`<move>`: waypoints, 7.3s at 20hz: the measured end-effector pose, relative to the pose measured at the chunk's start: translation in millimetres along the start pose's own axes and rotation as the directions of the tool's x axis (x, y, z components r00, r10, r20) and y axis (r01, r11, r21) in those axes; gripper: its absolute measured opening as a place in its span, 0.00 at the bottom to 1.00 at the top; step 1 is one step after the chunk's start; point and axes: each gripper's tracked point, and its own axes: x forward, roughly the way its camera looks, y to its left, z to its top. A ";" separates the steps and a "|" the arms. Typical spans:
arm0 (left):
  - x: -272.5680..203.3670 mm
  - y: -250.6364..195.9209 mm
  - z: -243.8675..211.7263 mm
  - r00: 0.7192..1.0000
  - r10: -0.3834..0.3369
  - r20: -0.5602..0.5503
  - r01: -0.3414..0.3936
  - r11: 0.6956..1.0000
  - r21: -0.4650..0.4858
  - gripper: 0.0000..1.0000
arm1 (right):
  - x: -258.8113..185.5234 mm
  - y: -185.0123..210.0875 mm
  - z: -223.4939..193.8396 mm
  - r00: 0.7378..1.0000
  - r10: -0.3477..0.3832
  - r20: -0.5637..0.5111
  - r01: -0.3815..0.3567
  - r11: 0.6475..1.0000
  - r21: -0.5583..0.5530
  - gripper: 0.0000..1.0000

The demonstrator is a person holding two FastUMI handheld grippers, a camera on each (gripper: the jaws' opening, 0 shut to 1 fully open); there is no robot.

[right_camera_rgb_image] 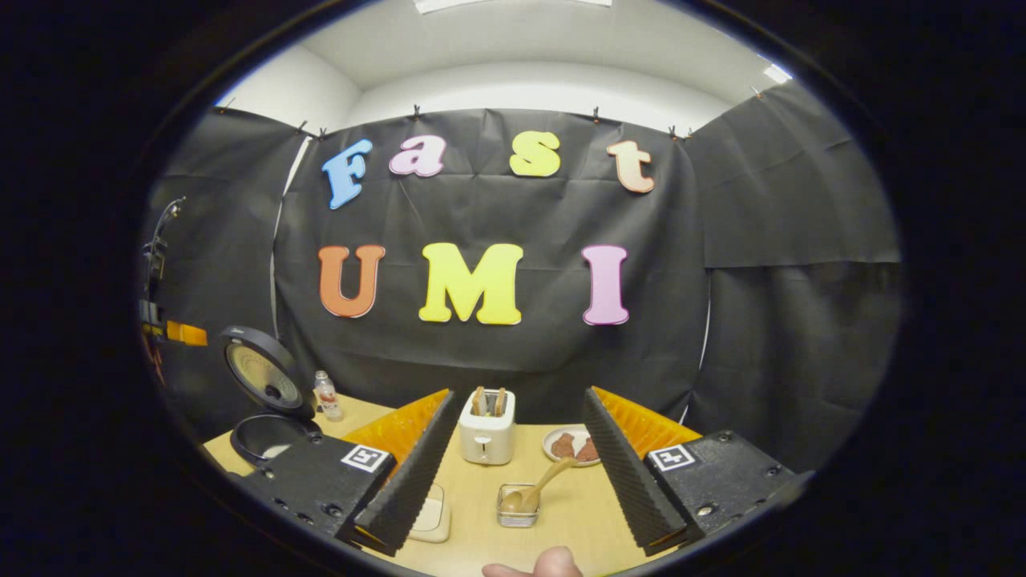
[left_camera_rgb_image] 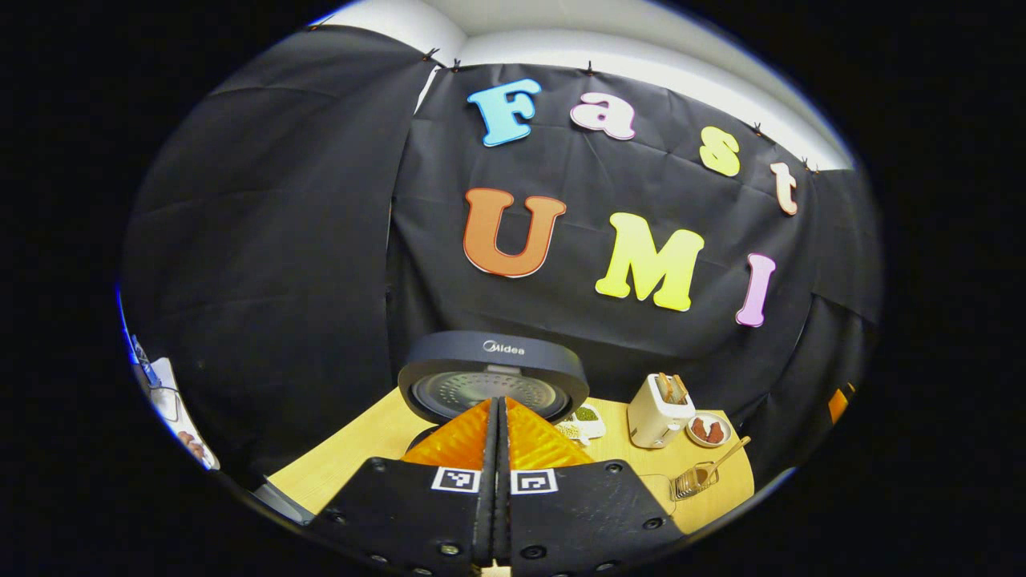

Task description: Close the left gripper, press the button to open the rice cooker; take a wooden spoon from the chopstick holder with the right hand, scoop a spoonful of rice and pour it into the rice cooker, then put the wooden spoon back into the chopstick holder.

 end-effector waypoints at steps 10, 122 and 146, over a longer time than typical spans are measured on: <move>-62.6 -42.5 0.0 0.993 -0.016 0.113 0.012 0.999 0.038 0.95 | 1.6 -6.9 -52.3 0.988 0.077 -0.136 -0.067 0.995 0.072 1.00; -89.9 -38.1 -61.4 0.996 0.045 -0.074 -0.042 0.998 0.051 0.95 | 115.9 164.9 -209.1 0.768 0.548 -0.331 0.023 0.494 0.869 0.09; -117.2 61.0 -54.9 0.994 0.108 -0.009 -0.108 0.994 0.028 0.95 | 141.0 395.7 -126.4 0.697 0.627 -0.348 -0.370 0.731 0.574 0.09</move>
